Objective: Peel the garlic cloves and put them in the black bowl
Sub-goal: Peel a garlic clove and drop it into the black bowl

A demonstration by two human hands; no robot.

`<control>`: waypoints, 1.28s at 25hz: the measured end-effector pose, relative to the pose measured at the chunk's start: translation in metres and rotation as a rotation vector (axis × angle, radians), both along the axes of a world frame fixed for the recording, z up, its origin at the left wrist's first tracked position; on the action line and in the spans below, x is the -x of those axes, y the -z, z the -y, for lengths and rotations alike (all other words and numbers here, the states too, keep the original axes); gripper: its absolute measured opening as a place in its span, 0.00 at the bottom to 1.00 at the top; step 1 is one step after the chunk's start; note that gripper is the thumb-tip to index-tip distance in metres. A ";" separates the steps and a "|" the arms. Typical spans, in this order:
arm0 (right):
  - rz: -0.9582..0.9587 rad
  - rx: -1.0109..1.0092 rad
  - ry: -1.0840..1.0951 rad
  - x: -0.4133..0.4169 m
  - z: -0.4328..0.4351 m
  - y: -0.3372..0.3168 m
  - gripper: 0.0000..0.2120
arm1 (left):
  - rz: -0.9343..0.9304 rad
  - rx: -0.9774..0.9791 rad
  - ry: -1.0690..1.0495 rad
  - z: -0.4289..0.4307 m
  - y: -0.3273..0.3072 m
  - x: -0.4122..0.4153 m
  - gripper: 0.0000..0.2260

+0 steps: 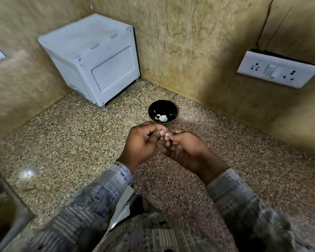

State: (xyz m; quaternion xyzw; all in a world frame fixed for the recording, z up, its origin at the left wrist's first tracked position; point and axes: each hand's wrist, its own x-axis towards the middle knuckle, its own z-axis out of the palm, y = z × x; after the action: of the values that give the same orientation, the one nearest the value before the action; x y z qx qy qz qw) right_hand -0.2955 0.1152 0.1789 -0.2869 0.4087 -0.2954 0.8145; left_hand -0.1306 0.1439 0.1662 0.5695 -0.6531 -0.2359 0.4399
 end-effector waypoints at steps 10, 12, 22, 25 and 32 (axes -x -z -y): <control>-0.522 0.999 0.026 0.023 -0.018 -0.008 0.10 | -0.875 -0.501 -0.103 -0.021 -0.040 0.032 0.08; -0.572 0.980 0.012 0.022 -0.020 -0.008 0.09 | -0.701 -0.348 -0.121 -0.025 -0.038 0.035 0.09; -0.172 0.734 -0.082 0.035 -0.018 -0.025 0.11 | -0.862 -0.624 0.064 -0.031 -0.053 0.011 0.08; -0.420 0.824 -0.021 0.024 -0.019 -0.024 0.13 | -0.969 -0.602 -0.048 -0.029 -0.046 0.011 0.05; -0.367 0.661 0.122 -0.011 -0.021 -0.010 0.09 | -1.055 -0.509 -0.178 -0.018 -0.024 0.003 0.05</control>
State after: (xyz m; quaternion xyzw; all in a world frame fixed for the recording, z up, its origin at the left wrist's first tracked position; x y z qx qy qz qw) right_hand -0.2847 0.1361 0.1885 -0.5573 0.4466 -0.4029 0.5724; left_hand -0.1334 0.1622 0.1902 0.5157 -0.2187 -0.5984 0.5729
